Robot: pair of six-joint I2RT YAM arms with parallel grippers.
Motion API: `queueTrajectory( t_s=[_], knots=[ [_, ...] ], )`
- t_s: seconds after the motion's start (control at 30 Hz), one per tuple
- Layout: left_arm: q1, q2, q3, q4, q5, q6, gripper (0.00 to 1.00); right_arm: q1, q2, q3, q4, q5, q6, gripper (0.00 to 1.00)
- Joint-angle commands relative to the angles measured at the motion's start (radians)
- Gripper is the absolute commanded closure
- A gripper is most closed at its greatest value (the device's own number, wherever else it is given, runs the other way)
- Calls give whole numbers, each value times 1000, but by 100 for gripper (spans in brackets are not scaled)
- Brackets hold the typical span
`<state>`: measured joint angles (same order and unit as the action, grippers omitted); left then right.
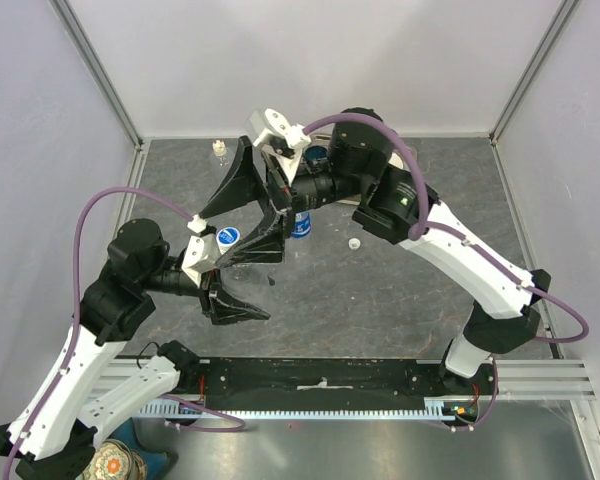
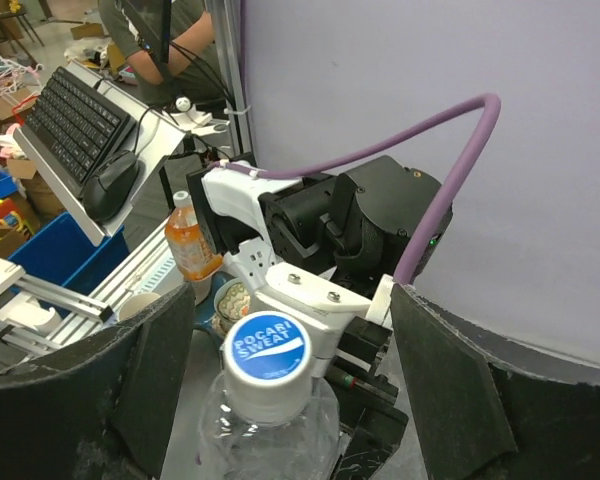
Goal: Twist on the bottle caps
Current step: Screw the bottle cap onto the plastic bottle.
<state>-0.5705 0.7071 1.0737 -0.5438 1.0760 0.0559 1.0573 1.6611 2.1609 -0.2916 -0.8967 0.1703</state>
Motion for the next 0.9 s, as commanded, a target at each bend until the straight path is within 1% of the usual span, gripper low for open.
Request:
queueTrajectory(
  t_s=[0.0,0.13,0.4,0.53,0.87],
  knots=[
    [4,-4,3,-10,38,36,98,-3,14,57,74,-77,58,16],
    [4,-9,0,-15,33,41,98,-3,16,45,92,-90,74,23],
    [3,-14,-3,-15,12,42,98,-3,8,21,97,-100,92,32],
    [4,-15,-4,-15,-1,44,98,-3,5,14,97,-100,97,41],
    [3,-15,-1,-13,-25,41,98,-6,-9,-19,95,-97,97,46]
  ],
)
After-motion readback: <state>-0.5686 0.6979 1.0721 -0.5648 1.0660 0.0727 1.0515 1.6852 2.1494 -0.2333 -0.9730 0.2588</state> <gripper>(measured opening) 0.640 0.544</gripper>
